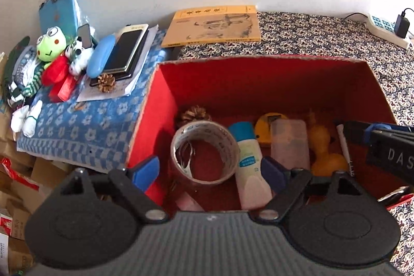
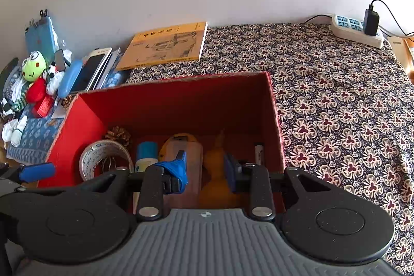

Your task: Organize rigid objects

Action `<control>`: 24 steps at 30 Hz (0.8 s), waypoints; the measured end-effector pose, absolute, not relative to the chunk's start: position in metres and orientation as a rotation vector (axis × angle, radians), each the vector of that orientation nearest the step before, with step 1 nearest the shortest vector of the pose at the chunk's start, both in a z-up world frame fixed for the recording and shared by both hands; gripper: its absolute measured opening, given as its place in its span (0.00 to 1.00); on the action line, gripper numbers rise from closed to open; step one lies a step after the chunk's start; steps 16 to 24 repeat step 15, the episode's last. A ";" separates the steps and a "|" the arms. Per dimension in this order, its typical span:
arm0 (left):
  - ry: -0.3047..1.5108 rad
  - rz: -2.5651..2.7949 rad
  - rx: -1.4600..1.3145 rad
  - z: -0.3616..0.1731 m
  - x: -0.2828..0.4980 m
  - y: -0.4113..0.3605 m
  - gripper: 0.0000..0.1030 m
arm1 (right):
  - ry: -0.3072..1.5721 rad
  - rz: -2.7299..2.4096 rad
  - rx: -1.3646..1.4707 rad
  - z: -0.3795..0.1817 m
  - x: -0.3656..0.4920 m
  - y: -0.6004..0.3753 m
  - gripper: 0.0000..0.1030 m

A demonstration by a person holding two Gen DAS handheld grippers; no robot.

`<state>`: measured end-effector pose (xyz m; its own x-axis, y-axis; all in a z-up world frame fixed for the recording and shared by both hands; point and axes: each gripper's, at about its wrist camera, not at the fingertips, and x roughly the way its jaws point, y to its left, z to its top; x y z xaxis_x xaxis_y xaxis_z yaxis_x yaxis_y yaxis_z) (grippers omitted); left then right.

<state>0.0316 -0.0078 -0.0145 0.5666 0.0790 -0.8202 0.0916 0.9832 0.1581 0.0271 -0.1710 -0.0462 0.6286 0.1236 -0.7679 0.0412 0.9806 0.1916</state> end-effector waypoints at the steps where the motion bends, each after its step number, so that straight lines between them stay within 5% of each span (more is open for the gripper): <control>1: 0.971 -0.009 0.189 -0.016 0.032 -0.007 0.83 | 0.894 0.045 0.199 -0.047 0.028 -0.171 0.14; 24: 0.953 -0.090 0.179 -0.023 0.045 -0.008 0.82 | 0.895 -0.003 0.186 -0.052 0.032 -0.168 0.14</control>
